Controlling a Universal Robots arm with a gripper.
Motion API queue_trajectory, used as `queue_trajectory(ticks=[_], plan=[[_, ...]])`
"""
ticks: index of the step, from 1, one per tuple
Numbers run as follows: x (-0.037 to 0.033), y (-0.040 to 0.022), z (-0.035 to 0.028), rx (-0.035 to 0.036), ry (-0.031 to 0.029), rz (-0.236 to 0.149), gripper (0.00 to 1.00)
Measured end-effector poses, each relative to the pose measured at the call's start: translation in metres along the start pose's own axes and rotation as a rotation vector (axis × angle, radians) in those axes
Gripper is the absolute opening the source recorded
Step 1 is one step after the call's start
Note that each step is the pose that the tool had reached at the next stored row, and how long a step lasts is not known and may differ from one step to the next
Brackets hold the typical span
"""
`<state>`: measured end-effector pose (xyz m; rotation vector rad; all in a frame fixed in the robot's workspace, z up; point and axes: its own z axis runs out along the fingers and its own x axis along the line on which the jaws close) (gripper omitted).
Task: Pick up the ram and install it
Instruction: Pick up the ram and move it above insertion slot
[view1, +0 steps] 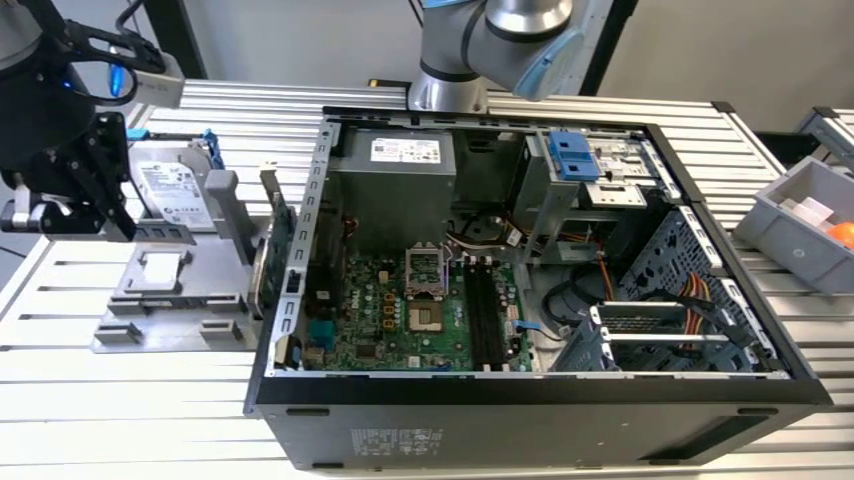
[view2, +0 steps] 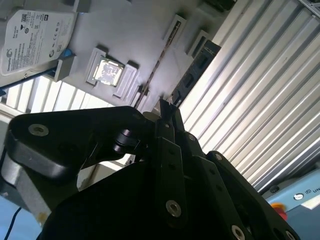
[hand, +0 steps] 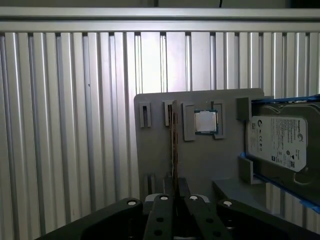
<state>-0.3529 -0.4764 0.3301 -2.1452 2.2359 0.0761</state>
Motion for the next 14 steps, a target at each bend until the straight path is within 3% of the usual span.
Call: queue_trajectory(ticks=[14], plan=[[-0.0018, -0.0019, -0.0113, -0.0009, -0.0002, -0.018, 0.00]])
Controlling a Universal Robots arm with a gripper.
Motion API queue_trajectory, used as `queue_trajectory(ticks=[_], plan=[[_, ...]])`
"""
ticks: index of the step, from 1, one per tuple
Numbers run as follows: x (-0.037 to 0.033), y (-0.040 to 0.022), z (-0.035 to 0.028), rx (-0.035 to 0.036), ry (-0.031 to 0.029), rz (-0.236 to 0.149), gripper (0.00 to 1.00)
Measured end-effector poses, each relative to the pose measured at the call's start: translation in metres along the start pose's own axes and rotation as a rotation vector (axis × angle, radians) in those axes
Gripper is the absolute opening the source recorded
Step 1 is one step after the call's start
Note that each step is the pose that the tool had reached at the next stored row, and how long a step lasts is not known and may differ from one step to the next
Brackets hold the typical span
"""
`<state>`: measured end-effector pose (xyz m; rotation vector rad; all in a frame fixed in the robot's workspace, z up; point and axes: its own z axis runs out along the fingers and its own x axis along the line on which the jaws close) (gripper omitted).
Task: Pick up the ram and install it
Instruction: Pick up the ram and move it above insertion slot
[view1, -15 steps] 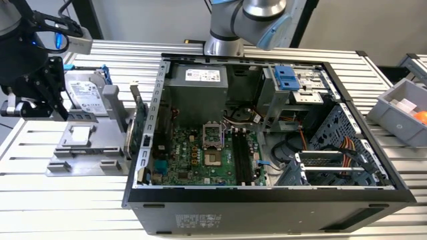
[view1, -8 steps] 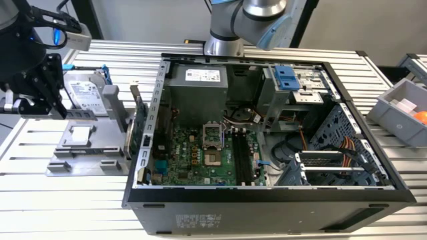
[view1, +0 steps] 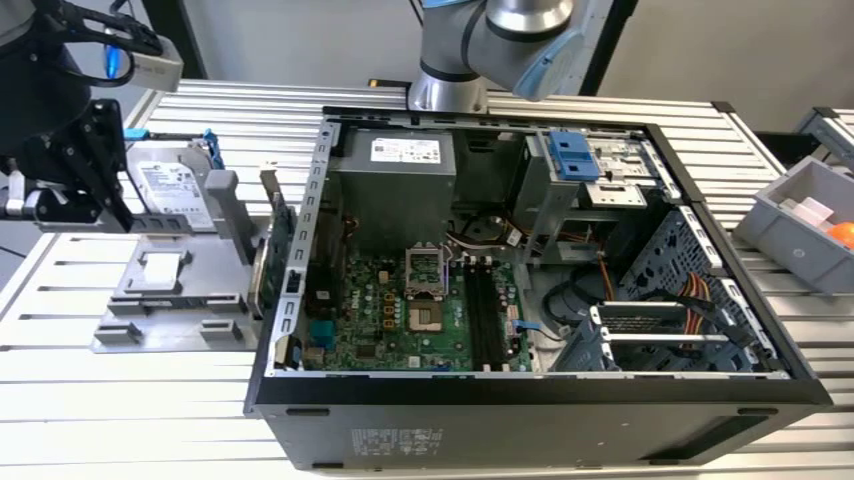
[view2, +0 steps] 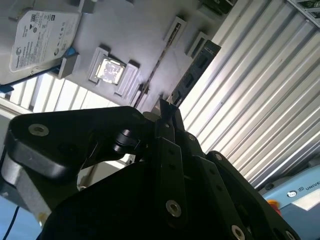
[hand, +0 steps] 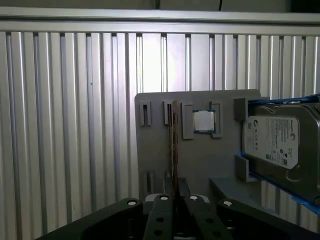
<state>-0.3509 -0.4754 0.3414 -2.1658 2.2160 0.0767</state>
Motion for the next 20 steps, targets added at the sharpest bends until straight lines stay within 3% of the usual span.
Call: queue_trajectory(ticks=[8, 15, 20], plan=[[-0.0009, -0.0004, -0.0098, -0.0006, -0.0001, -0.008, 0.00], [-0.0019, -0.0005, -0.0234, -0.0014, -0.0001, -0.021, 0.00], [-0.0021, -0.0005, -0.0268, -0.0016, -0.0002, -0.027, 0.00]])
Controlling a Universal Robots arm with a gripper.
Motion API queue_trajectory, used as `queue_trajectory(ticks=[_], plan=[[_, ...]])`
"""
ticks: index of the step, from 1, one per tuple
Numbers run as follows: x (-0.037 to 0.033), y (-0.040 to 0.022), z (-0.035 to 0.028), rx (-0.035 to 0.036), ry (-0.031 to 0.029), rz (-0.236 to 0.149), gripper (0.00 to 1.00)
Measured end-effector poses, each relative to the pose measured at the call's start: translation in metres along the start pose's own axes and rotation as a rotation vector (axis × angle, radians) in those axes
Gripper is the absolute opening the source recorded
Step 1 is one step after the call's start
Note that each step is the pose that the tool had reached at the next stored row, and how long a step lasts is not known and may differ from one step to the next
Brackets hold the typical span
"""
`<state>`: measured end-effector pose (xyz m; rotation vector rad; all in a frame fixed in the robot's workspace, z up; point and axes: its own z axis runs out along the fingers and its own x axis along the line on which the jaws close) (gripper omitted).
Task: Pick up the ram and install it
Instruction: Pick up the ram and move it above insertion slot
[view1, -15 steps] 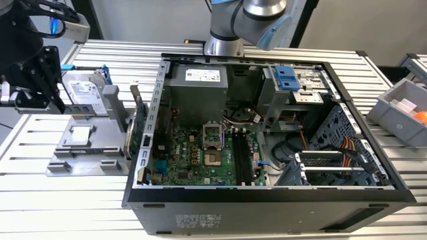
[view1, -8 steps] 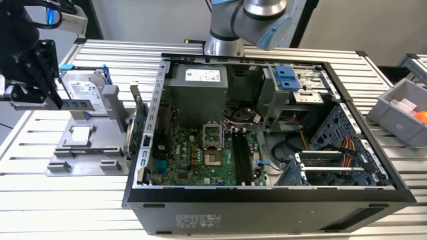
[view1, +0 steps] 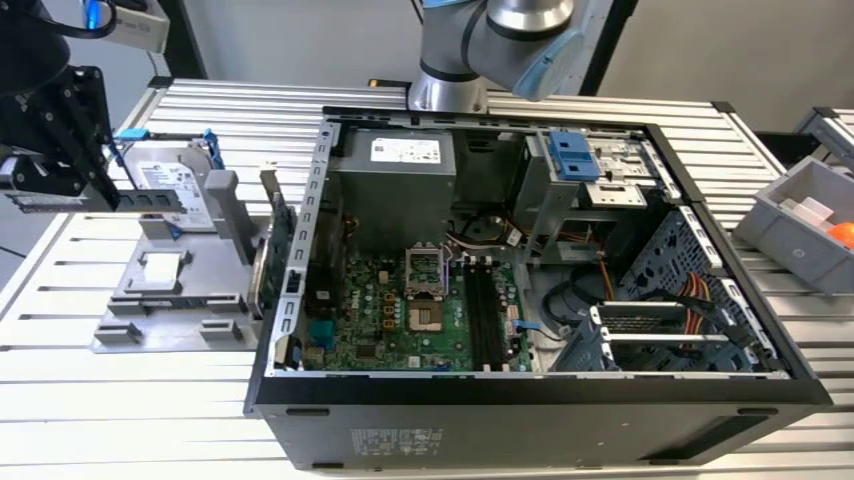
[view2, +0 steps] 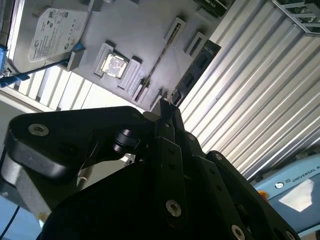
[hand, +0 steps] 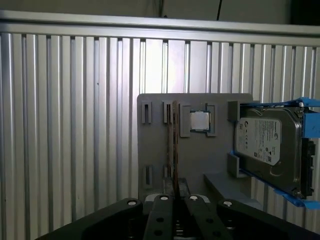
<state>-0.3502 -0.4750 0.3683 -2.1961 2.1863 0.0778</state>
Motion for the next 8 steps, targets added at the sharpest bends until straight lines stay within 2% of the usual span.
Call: queue_trajectory(ticks=[5, 8], plan=[[-0.0001, -0.0001, -0.0001, -0.0002, 0.0001, 0.000, 0.00], [-0.0013, -0.0029, 0.0000, -0.0001, 0.0001, 0.000, 0.00]])
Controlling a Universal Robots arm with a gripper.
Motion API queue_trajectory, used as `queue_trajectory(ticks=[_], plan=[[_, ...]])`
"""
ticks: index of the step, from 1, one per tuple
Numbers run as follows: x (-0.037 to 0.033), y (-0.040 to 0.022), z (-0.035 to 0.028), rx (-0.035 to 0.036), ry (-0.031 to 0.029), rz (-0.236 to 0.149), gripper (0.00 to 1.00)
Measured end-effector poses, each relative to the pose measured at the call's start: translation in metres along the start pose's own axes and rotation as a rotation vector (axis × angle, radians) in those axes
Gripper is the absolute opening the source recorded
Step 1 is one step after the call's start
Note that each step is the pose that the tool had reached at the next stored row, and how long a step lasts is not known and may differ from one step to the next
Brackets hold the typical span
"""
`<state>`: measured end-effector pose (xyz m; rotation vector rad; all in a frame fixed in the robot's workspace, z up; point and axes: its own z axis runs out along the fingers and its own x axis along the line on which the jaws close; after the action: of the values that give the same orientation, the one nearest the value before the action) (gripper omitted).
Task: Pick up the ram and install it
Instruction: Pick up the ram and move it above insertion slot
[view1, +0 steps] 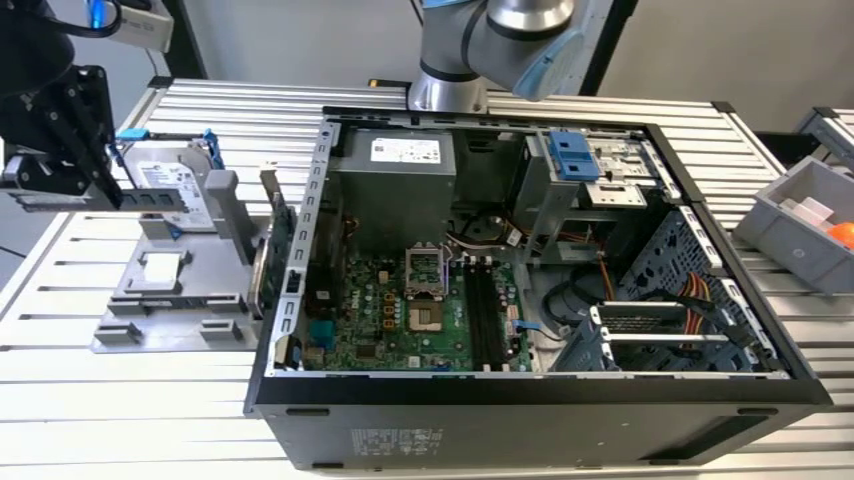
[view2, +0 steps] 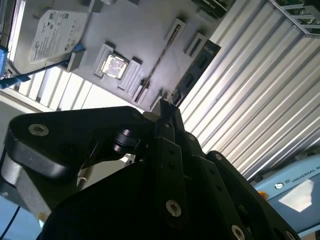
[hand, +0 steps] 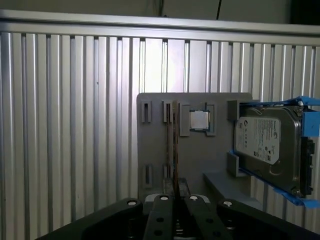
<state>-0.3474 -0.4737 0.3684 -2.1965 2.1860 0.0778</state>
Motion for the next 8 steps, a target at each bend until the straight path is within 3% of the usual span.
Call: queue_trajectory(ticks=[8], plan=[[-0.0042, -0.0141, 0.0001, -0.0001, 0.0001, 0.000, 0.00]])
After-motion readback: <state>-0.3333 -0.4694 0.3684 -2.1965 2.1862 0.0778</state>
